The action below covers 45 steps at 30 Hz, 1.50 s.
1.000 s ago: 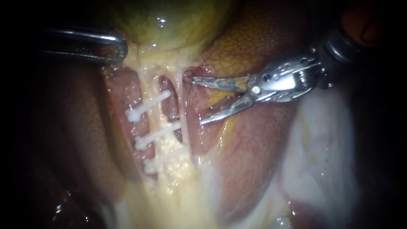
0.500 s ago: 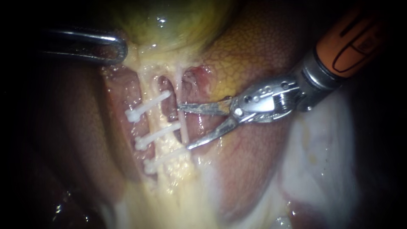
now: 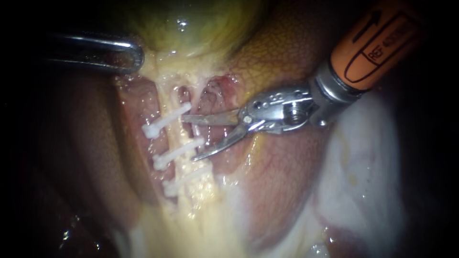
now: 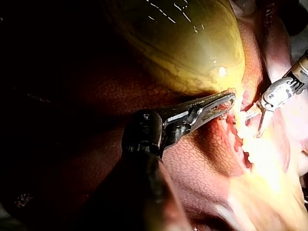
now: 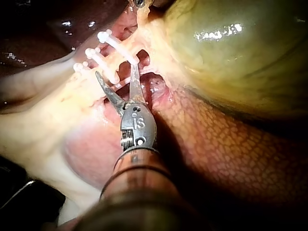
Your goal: Go to the cutting position left tube
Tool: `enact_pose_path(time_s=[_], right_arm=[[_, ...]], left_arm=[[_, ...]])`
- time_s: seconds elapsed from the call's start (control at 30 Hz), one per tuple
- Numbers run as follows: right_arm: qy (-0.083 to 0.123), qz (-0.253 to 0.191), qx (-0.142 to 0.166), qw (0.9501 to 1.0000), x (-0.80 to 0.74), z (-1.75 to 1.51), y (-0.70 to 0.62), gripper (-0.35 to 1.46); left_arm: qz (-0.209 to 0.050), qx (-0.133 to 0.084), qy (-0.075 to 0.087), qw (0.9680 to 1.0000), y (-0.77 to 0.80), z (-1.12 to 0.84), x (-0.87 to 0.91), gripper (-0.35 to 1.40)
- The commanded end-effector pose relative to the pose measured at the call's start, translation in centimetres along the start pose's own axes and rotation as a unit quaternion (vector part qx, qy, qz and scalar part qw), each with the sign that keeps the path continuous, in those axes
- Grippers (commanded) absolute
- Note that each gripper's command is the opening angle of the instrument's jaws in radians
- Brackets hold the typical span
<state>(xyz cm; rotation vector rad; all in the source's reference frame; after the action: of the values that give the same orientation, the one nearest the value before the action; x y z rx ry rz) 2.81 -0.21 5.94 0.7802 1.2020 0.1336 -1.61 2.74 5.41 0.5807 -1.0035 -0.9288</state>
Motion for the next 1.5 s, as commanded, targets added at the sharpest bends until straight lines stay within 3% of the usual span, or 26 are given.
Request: enact_pose_path(time_s=[0.03,0.3,0.73,0.9,1.27,1.5], right_arm=[[0.003,0.001,0.004,1.0000,0.01,0.01,0.00,1.27],[0.050,0.026,0.055,0.9969,0.09,0.11,0.01,1.26],[0.077,0.022,0.095,0.9922,0.22,0.36,-0.04,1.21],[0.103,0.018,0.111,0.9882,0.28,0.44,-0.06,1.19],[0.141,0.022,0.140,0.9799,0.40,0.57,-0.14,1.04],[0.167,0.028,0.156,0.9732,0.62,0.53,-0.26,1.01]], left_arm=[[0.000,0.000,0.000,1.0000,0.00,0.00,0.00,-0.35],[0.000,0.000,0.000,1.0000,0.00,0.00,0.00,-0.35],[0.000,0.000,0.000,1.0000,0.00,0.00,0.00,-0.35],[0.000,0.000,0.000,1.0000,0.00,0.00,0.00,-0.35],[0.000,0.000,0.000,1.0000,0.00,0.01,0.00,-0.35],[0.000,0.000,0.000,1.0000,0.00,0.01,0.00,-0.35]])
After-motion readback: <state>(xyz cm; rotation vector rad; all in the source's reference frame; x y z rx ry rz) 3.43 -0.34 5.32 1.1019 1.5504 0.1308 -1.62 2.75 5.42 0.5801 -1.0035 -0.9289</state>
